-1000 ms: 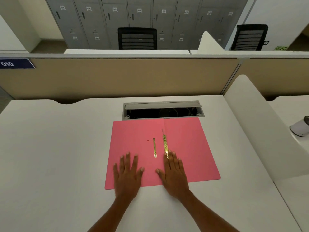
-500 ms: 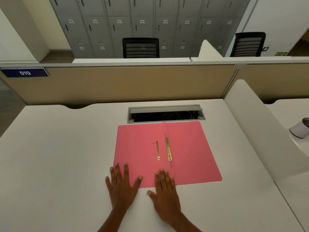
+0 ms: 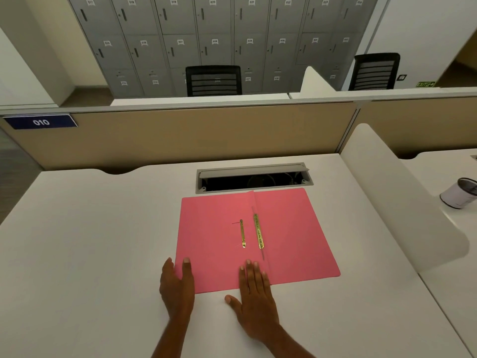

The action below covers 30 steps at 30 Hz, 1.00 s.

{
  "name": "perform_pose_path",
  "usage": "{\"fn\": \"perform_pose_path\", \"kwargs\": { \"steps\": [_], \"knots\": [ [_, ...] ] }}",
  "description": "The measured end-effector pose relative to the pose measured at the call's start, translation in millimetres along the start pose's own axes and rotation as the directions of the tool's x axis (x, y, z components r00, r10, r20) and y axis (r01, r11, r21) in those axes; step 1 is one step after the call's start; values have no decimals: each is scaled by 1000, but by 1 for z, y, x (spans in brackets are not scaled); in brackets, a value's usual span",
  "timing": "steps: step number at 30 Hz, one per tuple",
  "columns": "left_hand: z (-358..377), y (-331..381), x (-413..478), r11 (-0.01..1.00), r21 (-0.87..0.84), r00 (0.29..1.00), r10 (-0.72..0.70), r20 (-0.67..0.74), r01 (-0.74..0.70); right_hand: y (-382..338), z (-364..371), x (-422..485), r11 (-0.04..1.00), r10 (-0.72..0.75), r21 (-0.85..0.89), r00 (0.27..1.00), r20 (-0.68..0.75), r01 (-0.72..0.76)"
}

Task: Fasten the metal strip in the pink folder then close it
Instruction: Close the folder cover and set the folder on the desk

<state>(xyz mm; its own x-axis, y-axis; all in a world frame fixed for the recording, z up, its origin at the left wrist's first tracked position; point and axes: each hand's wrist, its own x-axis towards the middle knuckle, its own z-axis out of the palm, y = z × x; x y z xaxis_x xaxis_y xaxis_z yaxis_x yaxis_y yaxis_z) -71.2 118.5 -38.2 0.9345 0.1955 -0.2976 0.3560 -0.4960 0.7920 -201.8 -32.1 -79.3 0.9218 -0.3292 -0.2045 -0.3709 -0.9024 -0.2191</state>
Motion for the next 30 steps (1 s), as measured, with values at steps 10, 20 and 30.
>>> {"fn": "perform_pose_path", "kwargs": {
  "steps": [10, 20, 30],
  "knots": [
    [-7, 11, 6, 991, 116, 995, 52, 86, -62, -13, -5, 1, 1000, 8, 10, 999, -36, -7],
    [-3, 24, -16, 1000, -17, 978, -1, 209, 5, -43, -4, 26, 991, 129, 26, 982, 138, -134],
    [-14, 6, -29, 946, 312, 994, -104, 17, 93, -41, 8, 29, 992, 124, -4, 988, 89, -124]
  ]
}}
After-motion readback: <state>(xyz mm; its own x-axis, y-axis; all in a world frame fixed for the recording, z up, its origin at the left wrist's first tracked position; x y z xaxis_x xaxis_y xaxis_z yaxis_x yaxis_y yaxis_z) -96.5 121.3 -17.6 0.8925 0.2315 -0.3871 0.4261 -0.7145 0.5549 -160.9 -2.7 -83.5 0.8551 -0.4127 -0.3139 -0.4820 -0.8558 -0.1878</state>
